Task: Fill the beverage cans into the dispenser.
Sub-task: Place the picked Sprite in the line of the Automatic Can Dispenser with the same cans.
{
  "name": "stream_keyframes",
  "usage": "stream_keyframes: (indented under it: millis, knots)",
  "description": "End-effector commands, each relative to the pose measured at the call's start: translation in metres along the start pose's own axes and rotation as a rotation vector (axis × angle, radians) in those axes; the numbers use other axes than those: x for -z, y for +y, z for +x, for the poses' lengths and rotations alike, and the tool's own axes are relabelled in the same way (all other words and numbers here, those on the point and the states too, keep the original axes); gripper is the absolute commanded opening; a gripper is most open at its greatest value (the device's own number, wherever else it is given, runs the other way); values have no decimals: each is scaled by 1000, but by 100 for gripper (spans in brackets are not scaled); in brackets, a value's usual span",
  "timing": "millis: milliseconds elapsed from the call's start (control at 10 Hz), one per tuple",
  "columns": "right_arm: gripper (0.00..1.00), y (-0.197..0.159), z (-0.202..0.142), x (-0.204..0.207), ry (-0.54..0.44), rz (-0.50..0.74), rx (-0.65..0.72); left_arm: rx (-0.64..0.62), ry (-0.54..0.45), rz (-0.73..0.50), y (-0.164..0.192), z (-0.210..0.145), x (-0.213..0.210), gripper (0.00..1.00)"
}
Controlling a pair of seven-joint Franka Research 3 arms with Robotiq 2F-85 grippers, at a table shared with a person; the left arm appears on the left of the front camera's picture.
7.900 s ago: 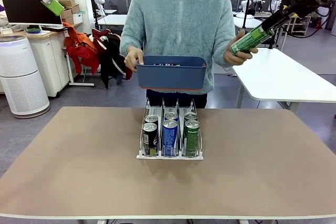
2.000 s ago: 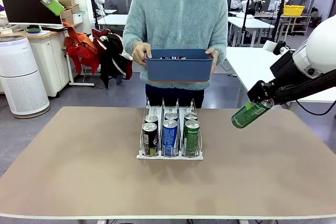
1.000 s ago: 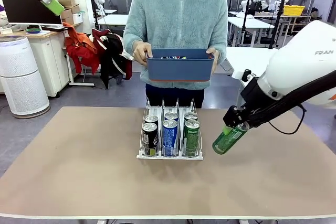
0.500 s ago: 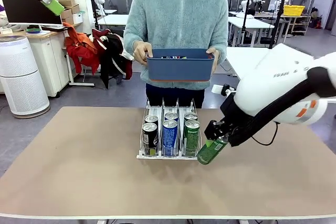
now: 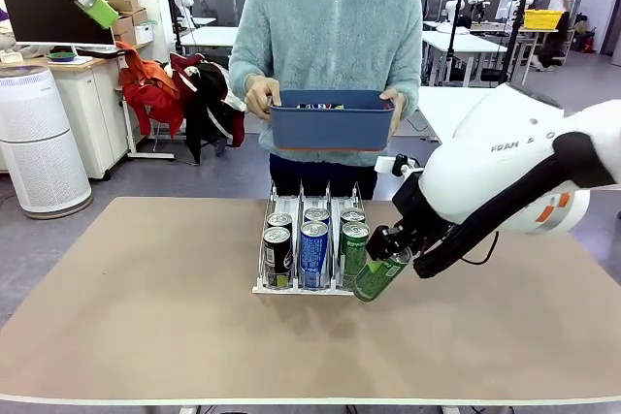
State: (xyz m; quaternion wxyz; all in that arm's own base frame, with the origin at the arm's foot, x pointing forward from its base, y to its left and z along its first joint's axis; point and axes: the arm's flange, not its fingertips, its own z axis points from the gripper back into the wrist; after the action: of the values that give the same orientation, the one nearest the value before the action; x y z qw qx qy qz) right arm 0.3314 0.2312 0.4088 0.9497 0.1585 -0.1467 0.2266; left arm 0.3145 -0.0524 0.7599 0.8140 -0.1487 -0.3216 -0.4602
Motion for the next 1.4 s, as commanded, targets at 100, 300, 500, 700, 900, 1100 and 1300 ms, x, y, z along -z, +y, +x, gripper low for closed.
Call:
stream_keyframes:
  millis: [100,300,500,700,900,1100,1300]
  knots:
    - [58,0,0,0,0,0,0,2,9,4,0,-1,0,100]
    - [58,-5,15,-3,-10,-20,19,2,9,4,0,-1,0,100]
    - [58,3,21,-8,11,-15,59,2,9,4,0,-1,0,100]
    - [58,-6,35,-16,28,-24,66,2,9,4,0,-1,0,100]
    - [58,-6,46,-6,16,-20,101,2,9,4,0,-1,0,100]
    - [58,-14,60,-11,24,29,114,2,9,4,0,-1,0,100]
    - [58,-15,73,-3,1,31,130,2,9,4,0,-1,0,100]
